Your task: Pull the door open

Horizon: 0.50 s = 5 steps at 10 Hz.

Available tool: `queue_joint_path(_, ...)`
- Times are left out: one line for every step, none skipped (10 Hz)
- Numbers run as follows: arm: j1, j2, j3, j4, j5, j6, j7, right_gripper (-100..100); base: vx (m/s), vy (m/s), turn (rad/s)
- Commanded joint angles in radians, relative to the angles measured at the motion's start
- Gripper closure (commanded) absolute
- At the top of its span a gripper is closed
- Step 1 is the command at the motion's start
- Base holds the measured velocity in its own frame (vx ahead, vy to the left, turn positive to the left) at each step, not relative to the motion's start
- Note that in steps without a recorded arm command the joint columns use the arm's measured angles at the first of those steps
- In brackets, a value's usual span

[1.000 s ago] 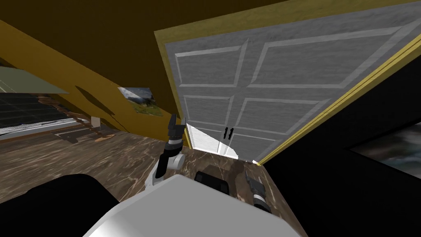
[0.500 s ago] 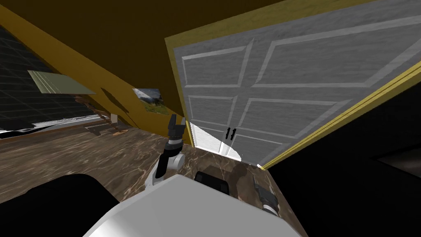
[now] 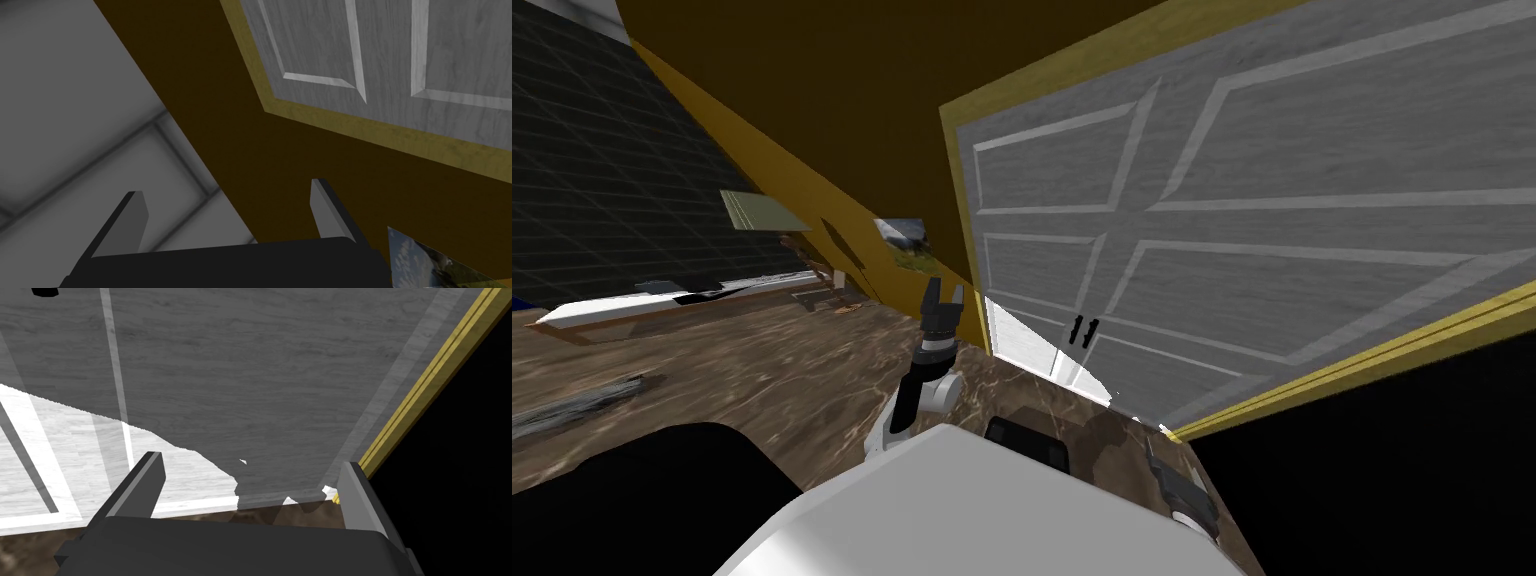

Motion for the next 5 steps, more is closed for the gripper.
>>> queue_joint_path(-0.003,0.001,-0.027,-0.011,0.006,-0.003,-0.009,-100,0.124,-0.075,0.291)
queue_joint_path(-0.007,0.003,-0.036,-0.018,0.009,-0.003,-0.012,-100,0.170,-0.076,0.185)
queue_joint_path(-0.016,0.007,-0.042,-0.028,0.013,-0.002,-0.013,-100,0.181,-0.055,0.195)
queue_joint_path(-0.027,0.012,-0.047,-0.038,0.016,-0.002,-0.015,-100,0.192,-0.042,0.217)
queue_joint_path(-0.039,0.017,-0.051,-0.049,0.021,-0.001,-0.017,-100,0.192,-0.026,0.233)
